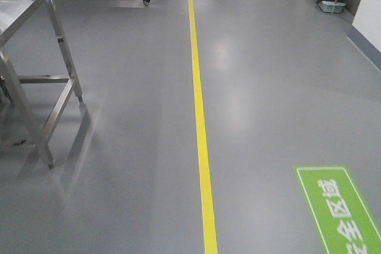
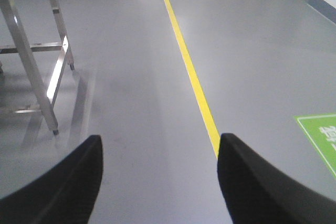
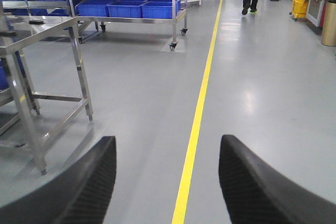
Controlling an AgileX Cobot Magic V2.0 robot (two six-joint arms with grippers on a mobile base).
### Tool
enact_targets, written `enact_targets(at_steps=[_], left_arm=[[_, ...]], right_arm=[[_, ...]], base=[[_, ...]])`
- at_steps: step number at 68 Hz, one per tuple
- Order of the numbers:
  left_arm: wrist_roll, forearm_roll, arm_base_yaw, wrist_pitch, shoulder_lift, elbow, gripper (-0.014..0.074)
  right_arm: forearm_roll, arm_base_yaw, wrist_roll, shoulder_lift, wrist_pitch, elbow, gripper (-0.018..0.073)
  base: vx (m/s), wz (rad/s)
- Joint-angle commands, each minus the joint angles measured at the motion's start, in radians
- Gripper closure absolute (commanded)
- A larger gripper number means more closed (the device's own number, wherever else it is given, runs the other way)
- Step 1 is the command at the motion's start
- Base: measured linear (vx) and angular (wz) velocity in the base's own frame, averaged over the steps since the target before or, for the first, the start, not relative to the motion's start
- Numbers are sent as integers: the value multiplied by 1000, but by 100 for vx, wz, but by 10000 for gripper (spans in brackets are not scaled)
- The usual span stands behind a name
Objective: Move and align brake pads A on conveyor
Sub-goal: 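Drive forward along the yellow floor line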
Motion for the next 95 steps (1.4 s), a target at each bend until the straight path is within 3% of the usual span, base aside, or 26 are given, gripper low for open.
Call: enact_targets(at_steps=[1,95], left_arm=[[-2,-7,-4,-75,12,-26,136],[-2,-7,-4,-75,12,-26,136]], right_arm=[[-5,0,-1,12,-80,-28,148],[-5,0,-1,12,-80,-28,148]], base=[[75,2],[69,-1]])
